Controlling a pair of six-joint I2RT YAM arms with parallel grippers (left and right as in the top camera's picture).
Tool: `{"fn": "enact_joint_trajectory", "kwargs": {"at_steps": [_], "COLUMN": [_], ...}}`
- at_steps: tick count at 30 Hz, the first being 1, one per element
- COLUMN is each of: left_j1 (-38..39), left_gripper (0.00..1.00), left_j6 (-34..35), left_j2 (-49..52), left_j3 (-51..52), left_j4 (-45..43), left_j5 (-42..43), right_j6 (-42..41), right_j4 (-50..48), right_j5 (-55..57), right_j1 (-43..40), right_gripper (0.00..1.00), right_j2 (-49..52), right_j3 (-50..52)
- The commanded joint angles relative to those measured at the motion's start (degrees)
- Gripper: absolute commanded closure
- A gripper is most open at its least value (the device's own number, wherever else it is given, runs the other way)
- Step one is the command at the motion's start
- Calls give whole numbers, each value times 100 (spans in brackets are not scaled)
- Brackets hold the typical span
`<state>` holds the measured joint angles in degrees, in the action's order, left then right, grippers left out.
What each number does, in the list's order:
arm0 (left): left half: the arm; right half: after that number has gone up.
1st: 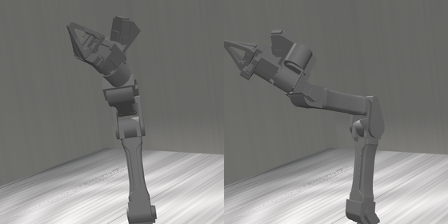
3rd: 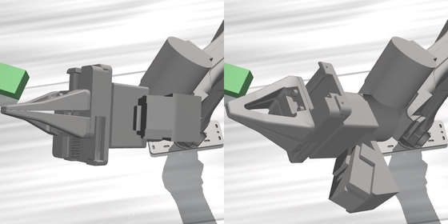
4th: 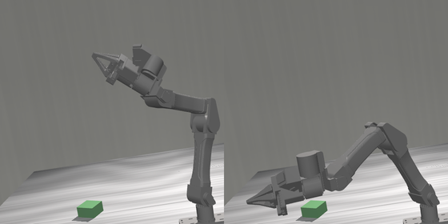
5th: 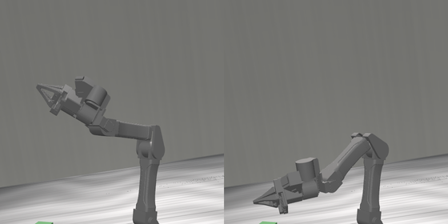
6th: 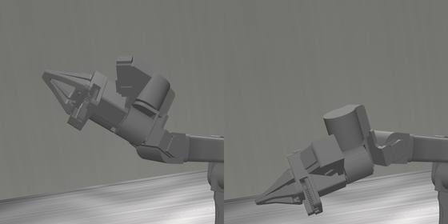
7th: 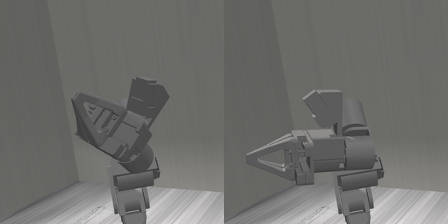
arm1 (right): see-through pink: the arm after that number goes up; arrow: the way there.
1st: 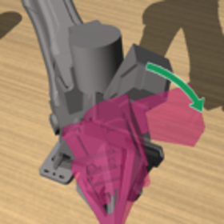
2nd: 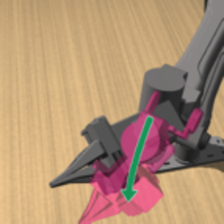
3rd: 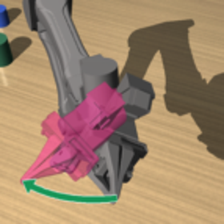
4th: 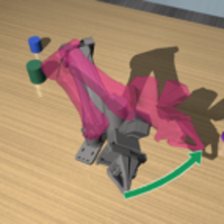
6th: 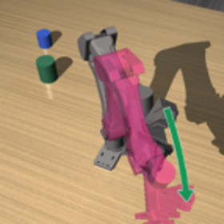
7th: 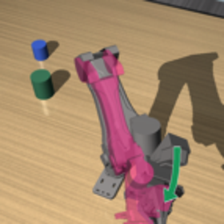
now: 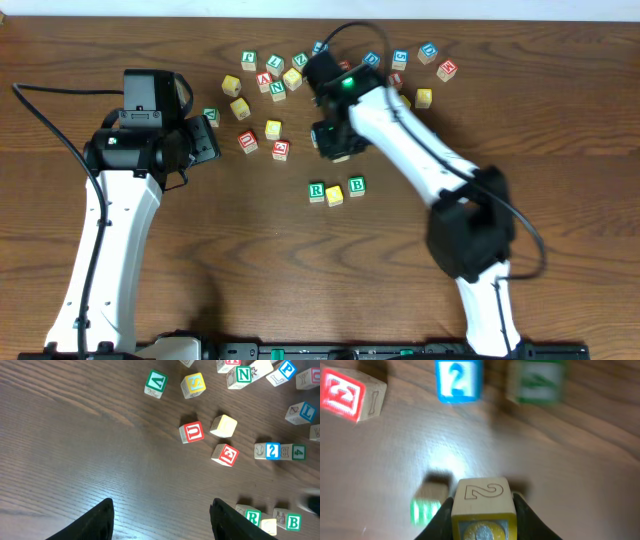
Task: Spell out ROBOT
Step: 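Grasp the blue-faced O block with the right gripper and lift it, then lower the O block right of B and open the right gripper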
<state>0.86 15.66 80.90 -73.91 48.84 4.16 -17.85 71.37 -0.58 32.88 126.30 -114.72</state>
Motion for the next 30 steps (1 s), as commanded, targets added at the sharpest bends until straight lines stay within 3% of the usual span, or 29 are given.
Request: {"fn": "enact_joint_trajectory", "kwargs": {"at_steps": [1, 6, 10, 30], "left_j1": [-15, -15, -15, -15], "left_gripper": [39, 39, 39, 39], "left_j6": [50, 50, 50, 50], "left_j2": [39, 39, 39, 39], "left_j3": [-94, -94, -94, -94], "left_j4": [-4, -4, -4, -7], "left_j5": [-13, -13, -13, -13], "right_j6": [-295, -387, -446, -850], "right_j4": [435, 1266, 1292, -1683], "right_j5": [20, 162, 212, 103], "right_j1": [-258, -599, -737, -693], "right_gripper": [81, 81, 80, 79], "right_j2": [-686, -973, -935, -901], "right_j3": [-186, -175, 111, 2865]}}
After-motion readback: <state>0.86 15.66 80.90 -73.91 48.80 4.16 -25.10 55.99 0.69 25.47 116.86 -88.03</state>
